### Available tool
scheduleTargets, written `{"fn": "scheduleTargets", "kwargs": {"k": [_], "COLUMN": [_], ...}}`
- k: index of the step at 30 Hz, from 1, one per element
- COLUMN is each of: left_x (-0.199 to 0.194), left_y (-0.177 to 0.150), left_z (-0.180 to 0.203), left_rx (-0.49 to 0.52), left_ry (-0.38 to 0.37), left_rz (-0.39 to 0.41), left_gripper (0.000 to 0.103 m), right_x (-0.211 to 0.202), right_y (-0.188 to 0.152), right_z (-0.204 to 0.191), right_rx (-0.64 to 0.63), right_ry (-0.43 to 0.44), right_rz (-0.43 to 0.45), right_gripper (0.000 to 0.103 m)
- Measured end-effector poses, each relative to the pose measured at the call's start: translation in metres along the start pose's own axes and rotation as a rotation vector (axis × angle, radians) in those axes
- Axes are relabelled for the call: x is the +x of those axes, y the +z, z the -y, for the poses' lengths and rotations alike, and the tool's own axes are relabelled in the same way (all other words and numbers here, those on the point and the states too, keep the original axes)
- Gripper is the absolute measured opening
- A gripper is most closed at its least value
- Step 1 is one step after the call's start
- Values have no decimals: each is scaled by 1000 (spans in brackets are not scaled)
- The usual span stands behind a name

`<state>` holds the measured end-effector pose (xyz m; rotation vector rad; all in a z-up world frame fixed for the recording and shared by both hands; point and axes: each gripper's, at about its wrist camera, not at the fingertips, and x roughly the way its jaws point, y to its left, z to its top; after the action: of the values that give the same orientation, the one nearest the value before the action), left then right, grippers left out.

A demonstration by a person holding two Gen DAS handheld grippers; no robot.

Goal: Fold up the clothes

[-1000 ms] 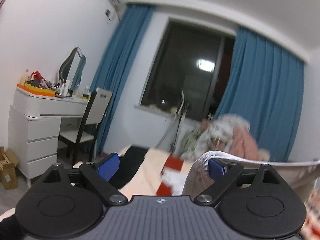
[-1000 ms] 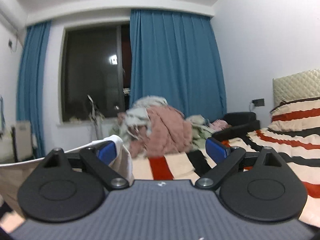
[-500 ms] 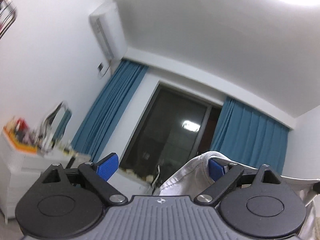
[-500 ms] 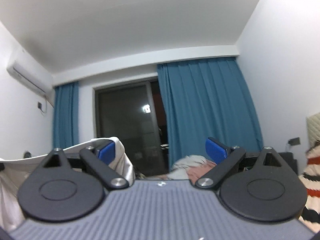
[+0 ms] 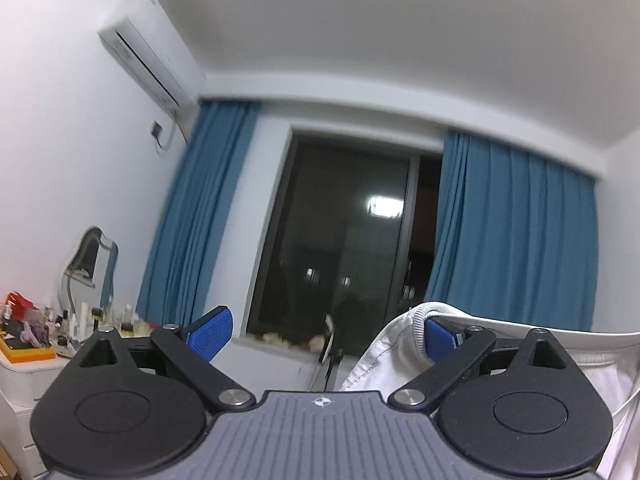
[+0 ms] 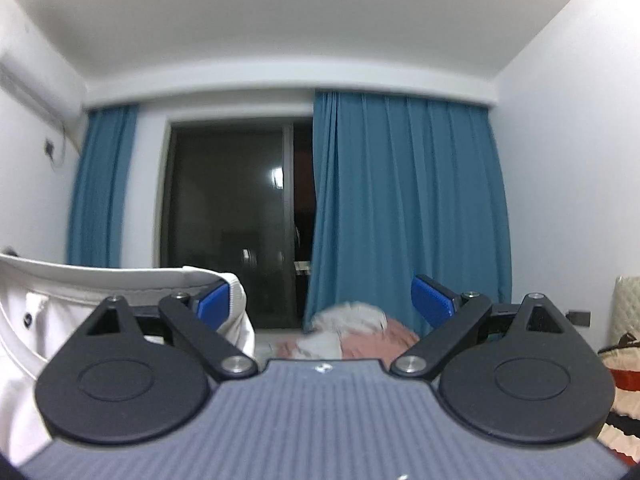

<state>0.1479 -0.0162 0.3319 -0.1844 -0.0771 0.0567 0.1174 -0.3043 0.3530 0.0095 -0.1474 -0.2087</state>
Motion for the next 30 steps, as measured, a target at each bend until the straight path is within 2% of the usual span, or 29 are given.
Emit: {"fn": "scheduleTargets", "kwargs": {"k": [3,4,8,13,16,19,20,23,26,28,30], "left_x": [70,97,213,327,379,408,415,439,444,442,433], "left_y": [-25,-45,-173,-332,-405,-461,-472,-499,-496,-486,-467], "left_z": [17,18,6,-16,-31,-41,-42,-41,-34,-30,-29], "left_rx": [35,40,39,77,109,127,152,255,335,360,334], "left_ry": [10,16,58,87,97,76,58,3,-85,-113,-128], "left_rz": [-53,-82,-240,-452,-551,-637,-659,-791,-871,-882,-848], "left_gripper": [100,100,100,100,100,98,98,100,101,102,103], "right_x": [70,92,174,253,301,348,360,381,390,391,386], "right_y": [-70,-97,-220,-359,-442,-525,-543,-555,-541,-530,-514], "right_z": [-6,-9,-19,-32,-40,-47,-50,-53,-56,-59,-66], "right_rx": [-39,-45,-59,-75,-84,-94,-102,-85,-93,-108,-138], "right_ry": [-6,-5,18,49,68,87,103,169,225,272,298], "right_rz": [-67,-86,-203,-400,-519,-637,-688,-806,-852,-867,-848], "right_gripper": [95,95,95,95,95,95,95,95,95,95,95]}}
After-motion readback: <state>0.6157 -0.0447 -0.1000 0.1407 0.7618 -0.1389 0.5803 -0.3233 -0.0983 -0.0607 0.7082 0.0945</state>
